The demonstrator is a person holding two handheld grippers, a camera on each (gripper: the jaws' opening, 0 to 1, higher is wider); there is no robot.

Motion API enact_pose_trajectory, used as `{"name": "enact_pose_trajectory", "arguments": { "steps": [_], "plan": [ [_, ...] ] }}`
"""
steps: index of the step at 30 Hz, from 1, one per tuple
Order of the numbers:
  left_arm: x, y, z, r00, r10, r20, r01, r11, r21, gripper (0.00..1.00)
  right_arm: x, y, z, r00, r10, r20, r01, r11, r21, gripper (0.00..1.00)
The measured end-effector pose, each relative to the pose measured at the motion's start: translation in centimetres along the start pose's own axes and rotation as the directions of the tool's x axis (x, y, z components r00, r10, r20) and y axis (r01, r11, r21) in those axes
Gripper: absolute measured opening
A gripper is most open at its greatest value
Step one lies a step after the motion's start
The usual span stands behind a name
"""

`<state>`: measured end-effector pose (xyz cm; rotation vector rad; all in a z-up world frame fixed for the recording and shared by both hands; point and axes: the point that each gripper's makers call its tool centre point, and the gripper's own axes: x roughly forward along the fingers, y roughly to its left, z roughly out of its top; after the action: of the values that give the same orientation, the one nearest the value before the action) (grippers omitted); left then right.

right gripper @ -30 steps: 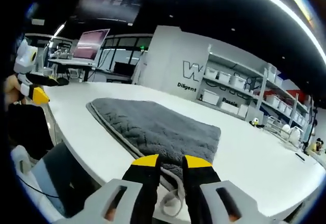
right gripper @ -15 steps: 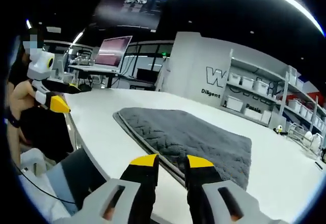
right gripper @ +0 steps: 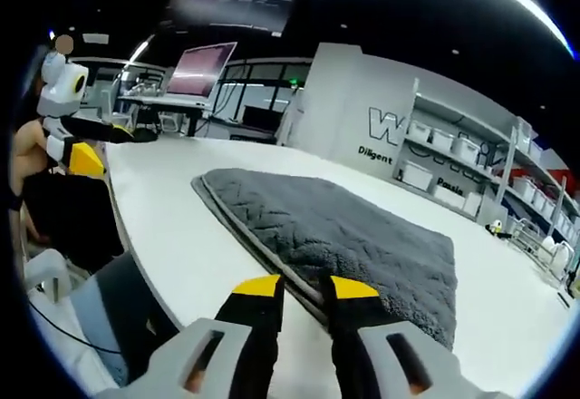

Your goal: Open the folded towel by lifting each exposed corner and separating the folded layers until the towel lies flat within the target outline without major curled edges

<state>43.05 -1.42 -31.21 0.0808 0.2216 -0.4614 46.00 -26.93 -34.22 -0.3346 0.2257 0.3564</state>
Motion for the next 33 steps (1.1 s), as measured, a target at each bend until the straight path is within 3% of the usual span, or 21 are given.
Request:
{"name": "enact_pose_trajectory", "arguments": {
  "steps": [18, 25, 33],
  "plan": [
    [0.15, -0.22, 0.05, 1.0, -0.005, -0.001, 0.005, 1.0, 0.005, 0.96, 0.46, 0.02, -0.06, 1.0, -0.004, 0.004, 0.004, 0.998, -0.07, 0.0],
    [0.19, -0.24, 0.03, 1.0, -0.007, -0.002, 0.007, 1.0, 0.005, 0.96, 0.14, 0.07, 0.09, 1.0, -0.003, 0.004, 0.003, 0.997, -0.075, 0.0],
    [0.16, -0.34, 0.04, 1.0, -0.009, -0.002, 0.009, 1.0, 0.006, 0.96, 0.28, 0.23, 0.0, 1.0, -0.004, -0.003, 0.004, 0.998, -0.059, 0.1]
  ]
}}
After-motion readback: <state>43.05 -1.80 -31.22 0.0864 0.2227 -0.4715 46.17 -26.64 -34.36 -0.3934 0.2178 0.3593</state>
